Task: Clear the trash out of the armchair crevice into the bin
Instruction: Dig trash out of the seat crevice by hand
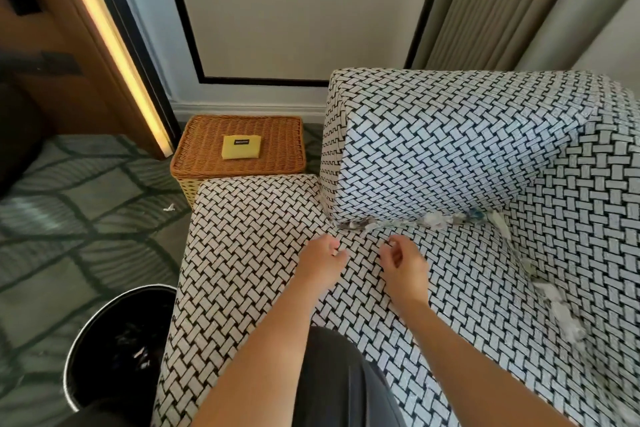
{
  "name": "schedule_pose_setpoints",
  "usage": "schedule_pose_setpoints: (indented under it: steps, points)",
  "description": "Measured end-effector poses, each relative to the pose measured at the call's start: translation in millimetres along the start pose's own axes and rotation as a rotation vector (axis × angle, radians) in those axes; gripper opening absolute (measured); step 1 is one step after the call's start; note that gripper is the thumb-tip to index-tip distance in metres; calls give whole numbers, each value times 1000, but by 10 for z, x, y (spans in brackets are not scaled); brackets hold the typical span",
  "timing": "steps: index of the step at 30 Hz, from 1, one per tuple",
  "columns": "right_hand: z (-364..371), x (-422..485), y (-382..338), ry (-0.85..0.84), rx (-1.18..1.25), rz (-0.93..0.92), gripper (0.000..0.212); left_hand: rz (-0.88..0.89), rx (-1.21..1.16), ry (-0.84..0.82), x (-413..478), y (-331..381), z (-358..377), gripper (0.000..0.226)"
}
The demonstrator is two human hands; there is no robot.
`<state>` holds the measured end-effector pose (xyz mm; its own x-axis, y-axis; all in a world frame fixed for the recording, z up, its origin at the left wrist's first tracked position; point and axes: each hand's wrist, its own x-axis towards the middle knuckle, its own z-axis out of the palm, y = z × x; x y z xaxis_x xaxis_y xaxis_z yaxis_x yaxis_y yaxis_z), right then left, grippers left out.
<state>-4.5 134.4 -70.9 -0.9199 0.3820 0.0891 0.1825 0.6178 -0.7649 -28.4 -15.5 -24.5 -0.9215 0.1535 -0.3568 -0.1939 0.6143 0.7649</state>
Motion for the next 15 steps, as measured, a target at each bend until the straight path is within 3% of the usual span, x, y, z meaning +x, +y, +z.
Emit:
schedule_pose_setpoints:
  steps: [10,15]
  points:
    - [172,335,58,107,-153,-141,45,210,343,279,501,-23,310,23]
    - [221,421,67,124,-203,-130,44,68,421,430,626,43,438,21]
